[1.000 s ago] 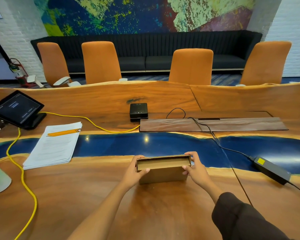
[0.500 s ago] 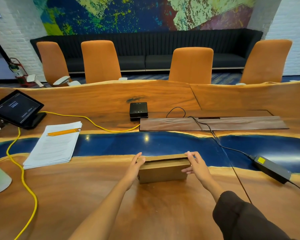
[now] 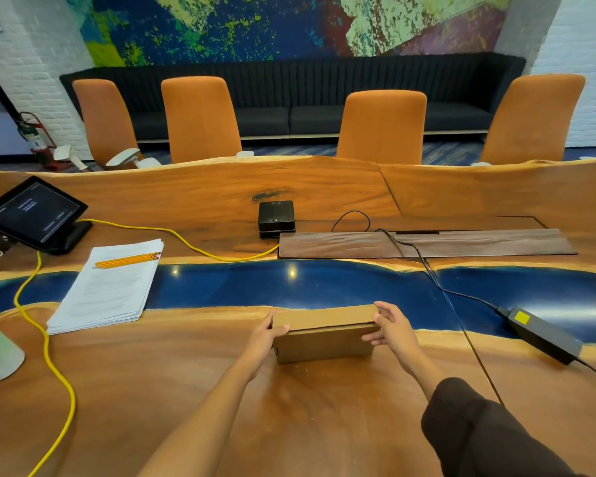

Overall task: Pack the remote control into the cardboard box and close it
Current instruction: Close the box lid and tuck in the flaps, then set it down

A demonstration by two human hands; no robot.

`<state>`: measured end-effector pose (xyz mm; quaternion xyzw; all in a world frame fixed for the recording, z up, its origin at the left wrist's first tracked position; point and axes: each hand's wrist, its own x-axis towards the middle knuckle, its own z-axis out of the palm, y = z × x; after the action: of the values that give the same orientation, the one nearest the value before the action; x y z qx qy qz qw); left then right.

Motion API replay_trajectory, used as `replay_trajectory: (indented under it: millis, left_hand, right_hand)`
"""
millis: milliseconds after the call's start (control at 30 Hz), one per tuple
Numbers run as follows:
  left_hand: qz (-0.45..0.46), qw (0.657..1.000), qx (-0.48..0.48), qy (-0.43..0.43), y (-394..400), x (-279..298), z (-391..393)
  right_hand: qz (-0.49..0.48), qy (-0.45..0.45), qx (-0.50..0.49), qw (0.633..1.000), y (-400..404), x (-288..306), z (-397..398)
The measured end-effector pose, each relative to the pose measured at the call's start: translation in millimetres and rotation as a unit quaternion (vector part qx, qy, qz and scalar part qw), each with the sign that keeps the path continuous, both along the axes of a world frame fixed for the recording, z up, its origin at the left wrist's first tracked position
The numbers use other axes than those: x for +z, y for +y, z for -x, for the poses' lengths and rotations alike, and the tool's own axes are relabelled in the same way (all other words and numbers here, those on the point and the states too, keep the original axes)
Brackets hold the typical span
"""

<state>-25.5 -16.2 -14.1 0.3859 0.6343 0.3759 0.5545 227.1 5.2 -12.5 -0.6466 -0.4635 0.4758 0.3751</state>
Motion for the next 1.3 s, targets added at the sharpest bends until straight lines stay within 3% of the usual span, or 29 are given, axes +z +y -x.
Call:
replay_trajectory:
  millis: [267,533,800,967,1167,1300]
  left_hand:
    - [0.016,1.0,0.014,0.0,0.8,7.2,-1.3]
    - [0.029,0.992,0.032,0.122,0.8,14.0,-30.0]
    - [0.037,0.988,0.041,0.145,0.6,13.8,-32.1]
    - [0.074,0.984,0.031,0.162,7.6,18.1,-30.5]
    - [0.108,0.982,0.009,0.156,8.9,17.5,-32.5]
    - [0.101,0.98,0.021,0.168,9.4,14.3,-34.9]
  right_hand:
    - [0.017,-0.017,-0.007,1.0,-0.2,2.2,-0.6]
    - [0.08,-0.075,0.046,0.993,-0.7,9.5,6.5]
    - [0.078,-0.095,0.015,0.992,3.2,8.7,12.9]
    - [0.104,-0.102,0.053,0.988,6.0,17.4,6.3]
    - [0.144,-0.217,0.136,0.956,8.5,29.2,15.0]
    - [0.141,-0.225,0.117,0.957,8.9,23.5,22.3]
